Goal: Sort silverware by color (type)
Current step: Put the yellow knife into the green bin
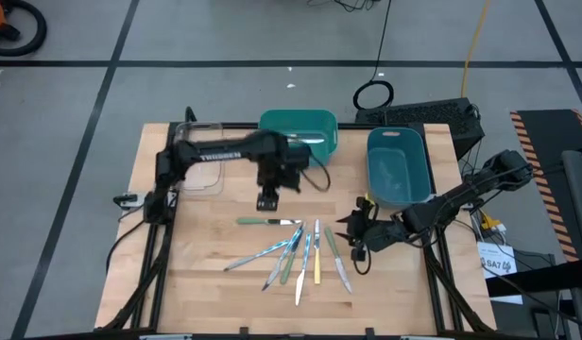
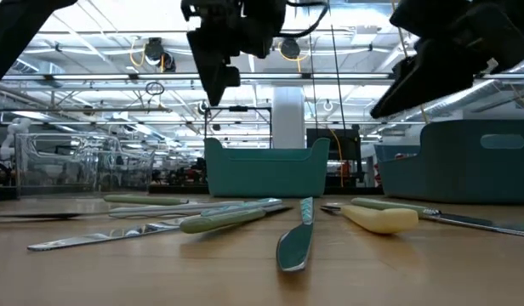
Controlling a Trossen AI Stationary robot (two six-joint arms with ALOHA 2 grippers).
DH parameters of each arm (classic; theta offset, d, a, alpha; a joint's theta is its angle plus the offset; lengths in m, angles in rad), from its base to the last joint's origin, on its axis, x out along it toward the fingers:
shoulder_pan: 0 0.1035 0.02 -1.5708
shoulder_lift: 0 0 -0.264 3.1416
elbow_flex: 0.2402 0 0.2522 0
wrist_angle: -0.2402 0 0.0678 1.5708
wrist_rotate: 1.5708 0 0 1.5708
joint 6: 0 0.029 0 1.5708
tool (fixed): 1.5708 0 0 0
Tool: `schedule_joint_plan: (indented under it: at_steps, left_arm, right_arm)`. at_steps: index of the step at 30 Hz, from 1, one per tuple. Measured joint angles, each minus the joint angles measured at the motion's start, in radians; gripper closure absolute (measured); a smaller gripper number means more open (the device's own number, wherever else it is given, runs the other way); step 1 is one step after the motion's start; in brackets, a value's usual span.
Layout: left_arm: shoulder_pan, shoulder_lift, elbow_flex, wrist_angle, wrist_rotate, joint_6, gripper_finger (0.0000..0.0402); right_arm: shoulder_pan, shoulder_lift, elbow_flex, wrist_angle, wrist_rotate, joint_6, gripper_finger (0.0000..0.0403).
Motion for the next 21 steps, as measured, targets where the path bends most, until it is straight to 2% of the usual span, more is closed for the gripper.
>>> schedule_joint_plan:
  at_steps: [5, 8, 16, 21]
  left_arm:
    - [-0.136, -0.033, -0.1, 0.073, -0.003, -0.018, 0.0199]
    - [-0.224, -0.094, -0.22, 0.207, -0.048, -0.093, 0.0199]
    - [-0.478, -0.393, -0.653, 0.693, -0.429, -0.396, 0.0199]
    - [-0.65, -0.522, -0.864, 0.994, -0.741, -0.502, 0.0199]
  right_arm:
    - [0.0, 0.0, 0.0, 0.046, -0.008, -0.024, 0.0243]
    - [0.0, 0.0, 0.0, 0.079, -0.052, -0.011, 0.0243]
    - [0.001, 0.012, 0.031, 0.137, -0.078, 0.048, 0.0243]
    - [0.012, 0.134, 0.165, 0.128, -0.075, 0.081, 0.0243]
